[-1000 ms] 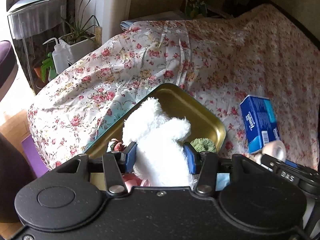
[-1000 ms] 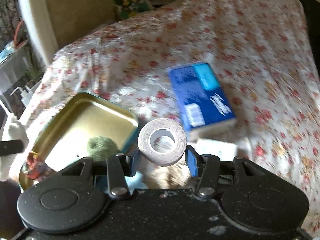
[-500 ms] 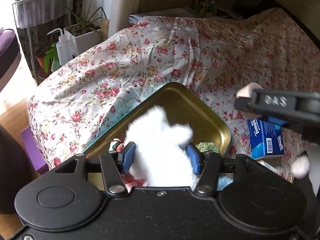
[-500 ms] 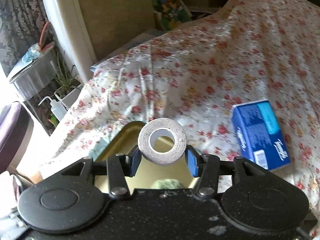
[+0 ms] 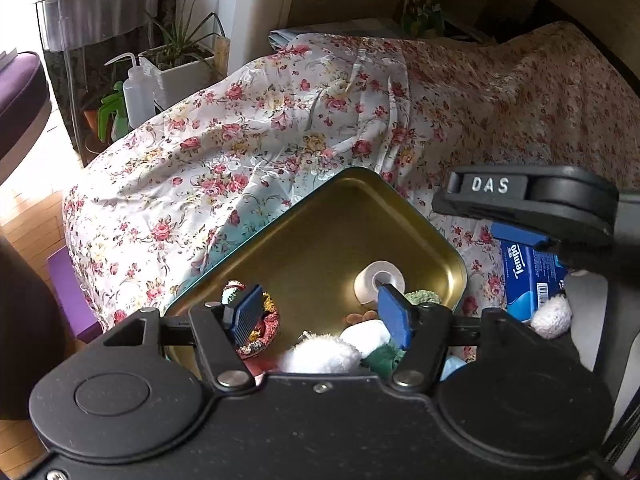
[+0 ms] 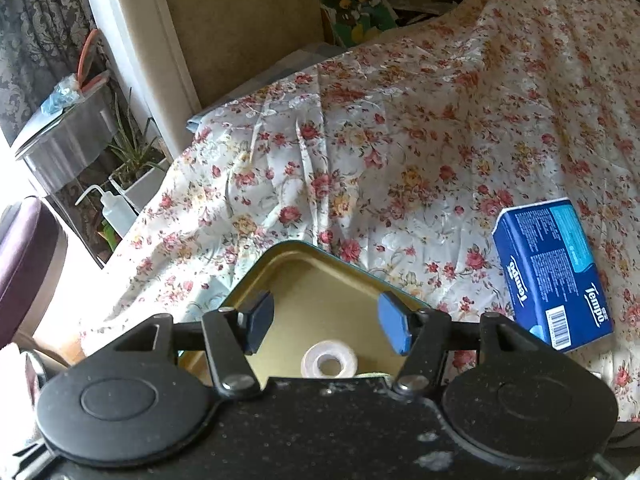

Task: Organize soft objects

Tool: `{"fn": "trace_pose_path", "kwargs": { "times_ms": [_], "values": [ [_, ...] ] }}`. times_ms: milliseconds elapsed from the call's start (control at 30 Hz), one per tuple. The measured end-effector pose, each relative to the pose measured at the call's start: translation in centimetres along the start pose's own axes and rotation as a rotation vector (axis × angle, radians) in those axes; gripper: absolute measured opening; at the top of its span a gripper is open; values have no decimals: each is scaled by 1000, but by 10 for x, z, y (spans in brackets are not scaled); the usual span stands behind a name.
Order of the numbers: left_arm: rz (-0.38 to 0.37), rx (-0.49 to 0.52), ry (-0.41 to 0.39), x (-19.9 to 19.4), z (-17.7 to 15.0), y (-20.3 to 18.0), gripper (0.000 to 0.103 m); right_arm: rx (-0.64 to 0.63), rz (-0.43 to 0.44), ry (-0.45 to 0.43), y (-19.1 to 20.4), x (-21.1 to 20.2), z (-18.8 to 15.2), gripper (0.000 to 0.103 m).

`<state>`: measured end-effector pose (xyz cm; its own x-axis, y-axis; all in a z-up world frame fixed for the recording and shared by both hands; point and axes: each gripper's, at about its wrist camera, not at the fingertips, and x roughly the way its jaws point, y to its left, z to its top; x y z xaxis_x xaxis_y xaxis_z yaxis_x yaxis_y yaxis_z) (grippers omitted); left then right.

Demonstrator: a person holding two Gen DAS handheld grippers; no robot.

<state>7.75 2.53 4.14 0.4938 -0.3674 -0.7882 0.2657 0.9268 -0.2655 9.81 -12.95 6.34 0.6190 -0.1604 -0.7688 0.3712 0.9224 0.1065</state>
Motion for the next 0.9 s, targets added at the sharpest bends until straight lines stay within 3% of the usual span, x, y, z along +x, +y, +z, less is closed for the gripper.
{"fn": "trace_pose_path", "kwargs": {
  "times_ms": [400,900],
  "values": [
    [15,18,0,-2,-3,-2,61,19,-38,27,-24,-13,-23,58],
    [-12,185,-12,-8,-25,-37,63,62,-105,-7,-93,-66,-77,58]
  ]
}}
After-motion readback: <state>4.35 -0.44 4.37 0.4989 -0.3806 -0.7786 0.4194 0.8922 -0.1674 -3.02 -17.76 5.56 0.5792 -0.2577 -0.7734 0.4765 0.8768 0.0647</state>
